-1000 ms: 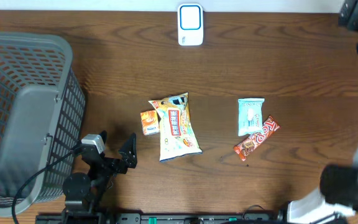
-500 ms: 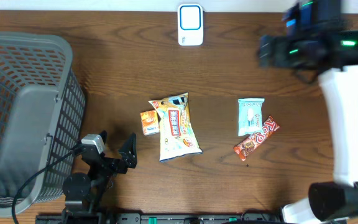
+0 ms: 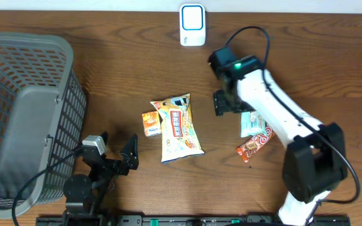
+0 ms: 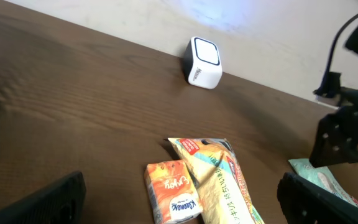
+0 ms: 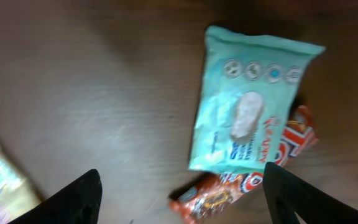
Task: Scan the item barcode
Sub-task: 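Reach the right gripper to the mint packet and grasp it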
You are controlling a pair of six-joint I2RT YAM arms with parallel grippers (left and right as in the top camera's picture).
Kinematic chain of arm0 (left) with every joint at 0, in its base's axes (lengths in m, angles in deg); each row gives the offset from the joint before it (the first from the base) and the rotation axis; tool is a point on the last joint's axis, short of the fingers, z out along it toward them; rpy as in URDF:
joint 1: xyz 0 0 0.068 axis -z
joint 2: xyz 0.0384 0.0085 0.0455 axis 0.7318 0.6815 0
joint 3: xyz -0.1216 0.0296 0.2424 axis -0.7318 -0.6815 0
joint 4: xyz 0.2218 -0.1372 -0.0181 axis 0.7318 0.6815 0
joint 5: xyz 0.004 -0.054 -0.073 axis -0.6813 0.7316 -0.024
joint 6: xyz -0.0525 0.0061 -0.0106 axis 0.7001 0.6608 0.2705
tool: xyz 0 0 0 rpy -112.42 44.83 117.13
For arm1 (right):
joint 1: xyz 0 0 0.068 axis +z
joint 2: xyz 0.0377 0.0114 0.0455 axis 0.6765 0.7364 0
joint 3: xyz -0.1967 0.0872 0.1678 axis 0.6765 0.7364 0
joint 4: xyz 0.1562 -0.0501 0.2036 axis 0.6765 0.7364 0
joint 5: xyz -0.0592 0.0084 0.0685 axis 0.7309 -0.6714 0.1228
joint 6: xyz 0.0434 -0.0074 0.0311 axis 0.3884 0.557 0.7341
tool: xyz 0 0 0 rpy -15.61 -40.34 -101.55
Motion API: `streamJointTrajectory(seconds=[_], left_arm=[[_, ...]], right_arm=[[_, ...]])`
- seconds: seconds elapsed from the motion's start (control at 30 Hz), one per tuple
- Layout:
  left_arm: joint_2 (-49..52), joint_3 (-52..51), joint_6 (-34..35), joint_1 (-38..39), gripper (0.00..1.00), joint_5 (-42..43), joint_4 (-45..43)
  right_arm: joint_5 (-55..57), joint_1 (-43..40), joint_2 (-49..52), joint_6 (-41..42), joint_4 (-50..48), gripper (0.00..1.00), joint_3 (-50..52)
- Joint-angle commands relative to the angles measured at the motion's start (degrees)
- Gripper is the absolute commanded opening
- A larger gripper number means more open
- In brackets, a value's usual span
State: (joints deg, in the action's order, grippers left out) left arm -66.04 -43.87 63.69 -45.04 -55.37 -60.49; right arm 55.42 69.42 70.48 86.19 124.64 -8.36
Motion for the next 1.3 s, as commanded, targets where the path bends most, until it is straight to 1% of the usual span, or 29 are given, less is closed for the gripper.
streamJointTrajectory(seconds=[0.0,0.2,0.37,0.57,0.63,0.67,0.73,0.77,0.8,0.83,0.93,1.0,1.1,1.17,1.27], left_arm=[[0.07,-0.76,0.28,0.13,0.98,-0.33,0.39],[0.07,-0.76,0.31,0.13,0.98,-0.33,0.39],[0.07,-0.76,0.28,0.13,0.98,-0.33,0.39],[0.07,-0.76,0.28,0.11,0.98,-0.33,0.39],[0.07,-0.76,0.28,0.13,0.98,-0.33,0.39],[0.07,-0.76,0.28,0.13,0.98,-0.35,0.39],[0.07,-0.76,0.31,0.13,0.98,-0.33,0.39],[0.07,-0.76,0.28,0.13,0.98,-0.33,0.39],[0.07,-0.76,0.31,0.13,0.98,-0.33,0.39],[0.07,-0.76,0.28,0.13,0.98,-0.33,0.39],[0.07,-0.76,0.28,0.13,0.98,-0.33,0.39],[0.07,-0.76,0.28,0.13,0.98,-0.33,0.39],[0.07,-0.76,0.28,0.13,0.98,-0.33,0.39],[0.07,-0.76,0.28,0.13,0.98,-0.33,0.39],[0.07,-0.76,0.28,0.13,0.98,-0.33,0.39]], right_arm=[[11.85,2.21,2.54,7.56,-0.15,0.75,0.37],[18.1,2.38,10.43,9.68,-0.2,0.7,0.42],[19.17,2.21,16.33,9.7,0.09,0.68,0.42],[20.87,1.7,20.39,11.17,1.73,0.65,0.42],[20.59,1.31,21.35,11.13,1.99,0.62,0.42],[20.26,1.18,21.68,11.1,2.25,0.6,0.42],[18.14,0.76,22.56,10.84,2.43,0.49,0.5],[16.59,0.52,23.12,10.25,2.32,0.45,0.59],[14.51,0.22,23.54,9.14,2.19,0.43,0.61],[11.93,-0.11,24.15,7.65,1.86,0.39,0.61],[5.07,-1.51,25.44,3.8,0.79,0.17,0.63],[1.53,-2.43,25.53,1.75,-0.28,0.1,0.61],[-3.34,-2.91,24.94,-1.49,-1.09,0.01,0.02],[-7.15,-2.93,24.04,-4.0,-1.01,0.01,-0.83],[-19.12,-2.97,20.74,-12.48,-1.01,0.01,-2.12]])
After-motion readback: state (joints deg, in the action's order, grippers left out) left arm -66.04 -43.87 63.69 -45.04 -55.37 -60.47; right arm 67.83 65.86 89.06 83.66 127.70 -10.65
